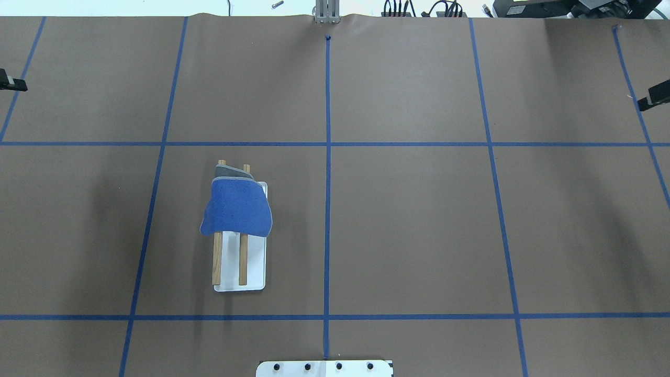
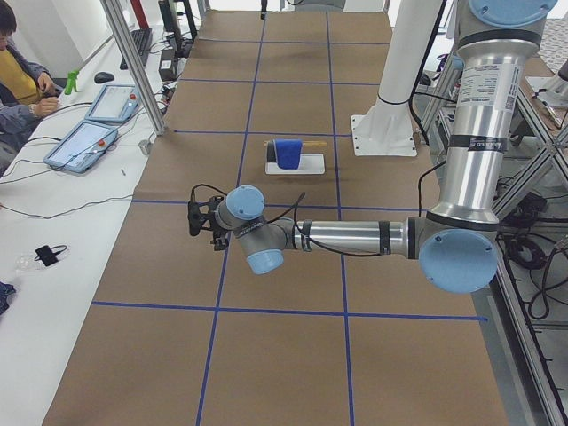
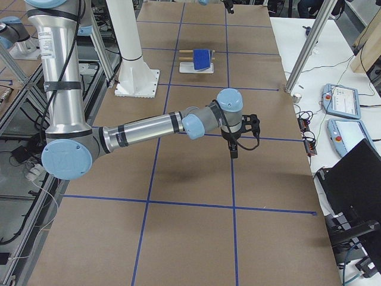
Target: Hang towel on rack
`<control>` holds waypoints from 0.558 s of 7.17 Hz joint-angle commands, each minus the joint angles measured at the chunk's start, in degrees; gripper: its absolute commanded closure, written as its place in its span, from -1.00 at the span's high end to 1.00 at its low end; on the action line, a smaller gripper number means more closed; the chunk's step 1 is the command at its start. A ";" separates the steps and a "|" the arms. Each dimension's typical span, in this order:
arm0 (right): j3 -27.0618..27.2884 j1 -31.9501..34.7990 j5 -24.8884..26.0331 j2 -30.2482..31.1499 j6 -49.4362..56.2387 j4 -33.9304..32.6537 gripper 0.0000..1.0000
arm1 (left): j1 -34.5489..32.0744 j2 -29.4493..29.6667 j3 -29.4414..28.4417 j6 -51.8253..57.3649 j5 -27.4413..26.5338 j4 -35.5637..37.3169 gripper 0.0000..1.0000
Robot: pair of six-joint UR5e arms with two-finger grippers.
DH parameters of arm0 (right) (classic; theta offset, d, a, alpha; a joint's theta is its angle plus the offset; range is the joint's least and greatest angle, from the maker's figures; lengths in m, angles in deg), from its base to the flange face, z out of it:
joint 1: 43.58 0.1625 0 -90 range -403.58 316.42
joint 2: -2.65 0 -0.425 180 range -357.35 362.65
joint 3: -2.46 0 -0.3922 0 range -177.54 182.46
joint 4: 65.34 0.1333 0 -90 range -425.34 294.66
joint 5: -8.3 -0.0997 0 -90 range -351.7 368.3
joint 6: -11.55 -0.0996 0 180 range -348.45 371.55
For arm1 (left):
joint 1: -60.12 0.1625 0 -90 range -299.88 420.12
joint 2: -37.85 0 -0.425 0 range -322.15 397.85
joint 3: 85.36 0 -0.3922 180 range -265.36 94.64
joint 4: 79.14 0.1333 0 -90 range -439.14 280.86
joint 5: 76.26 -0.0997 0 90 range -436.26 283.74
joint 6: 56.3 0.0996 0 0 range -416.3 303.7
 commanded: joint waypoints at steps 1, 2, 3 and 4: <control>-3.07 2.89 -0.58 1.62 6.36 -1.92 1.00 | -5.45 -0.70 0.02 29.20 -3.85 13.53 0.97; -4.21 4.30 -0.40 1.62 8.27 -2.46 1.00 | -9.49 -0.53 0.28 40.91 -3.51 21.78 0.97; -5.96 5.53 -0.66 1.62 9.86 -2.56 1.00 | -11.44 -0.27 1.06 48.34 -3.51 29.26 0.97; -6.94 5.89 -0.57 1.79 9.96 -2.99 1.00 | -11.81 -0.09 3.59 51.81 -3.07 38.12 0.97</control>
